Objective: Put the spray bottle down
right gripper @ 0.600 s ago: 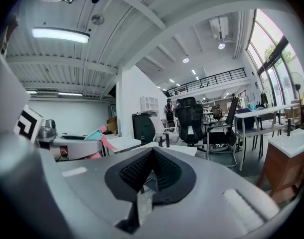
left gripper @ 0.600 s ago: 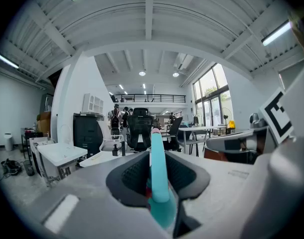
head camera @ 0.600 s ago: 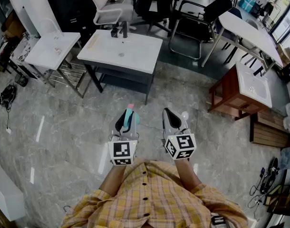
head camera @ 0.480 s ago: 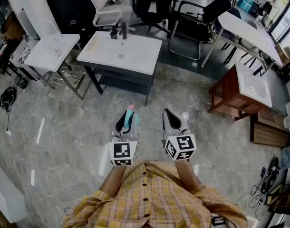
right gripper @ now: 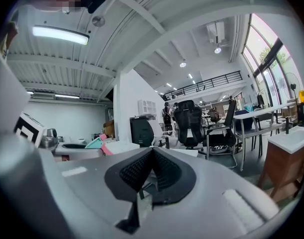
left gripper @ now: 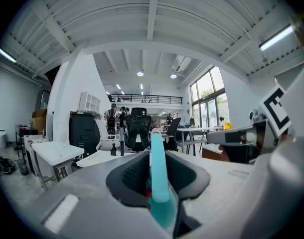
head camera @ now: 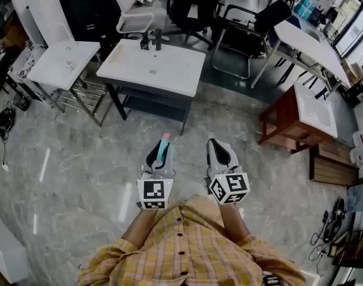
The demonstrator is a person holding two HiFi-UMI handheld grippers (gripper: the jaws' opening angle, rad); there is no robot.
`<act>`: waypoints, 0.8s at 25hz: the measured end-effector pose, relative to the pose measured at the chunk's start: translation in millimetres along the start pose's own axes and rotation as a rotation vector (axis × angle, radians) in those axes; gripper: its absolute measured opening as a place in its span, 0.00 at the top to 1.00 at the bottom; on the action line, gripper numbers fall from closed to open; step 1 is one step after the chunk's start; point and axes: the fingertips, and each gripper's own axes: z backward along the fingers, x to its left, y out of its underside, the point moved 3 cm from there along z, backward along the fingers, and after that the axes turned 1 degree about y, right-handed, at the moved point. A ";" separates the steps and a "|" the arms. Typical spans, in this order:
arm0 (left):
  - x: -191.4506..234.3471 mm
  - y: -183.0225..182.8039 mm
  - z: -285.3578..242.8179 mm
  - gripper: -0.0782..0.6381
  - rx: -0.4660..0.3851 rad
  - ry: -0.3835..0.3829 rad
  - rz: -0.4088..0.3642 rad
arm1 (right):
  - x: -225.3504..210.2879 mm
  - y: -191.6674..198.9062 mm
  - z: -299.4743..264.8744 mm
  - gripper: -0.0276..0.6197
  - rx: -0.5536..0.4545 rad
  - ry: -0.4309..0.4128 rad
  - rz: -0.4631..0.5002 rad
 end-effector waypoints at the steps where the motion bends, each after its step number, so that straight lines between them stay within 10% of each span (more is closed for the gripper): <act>1: 2.6 1.4 -1.2 0.76 0.006 0.002 0.004 | 0.9 -0.7 -3.0 0.95 0.003 0.002 -0.002; 20: 93.2 -9.9 -144.6 0.76 0.025 0.051 -0.023 | -28.3 -15.7 -174.3 0.95 -0.017 -0.017 -0.018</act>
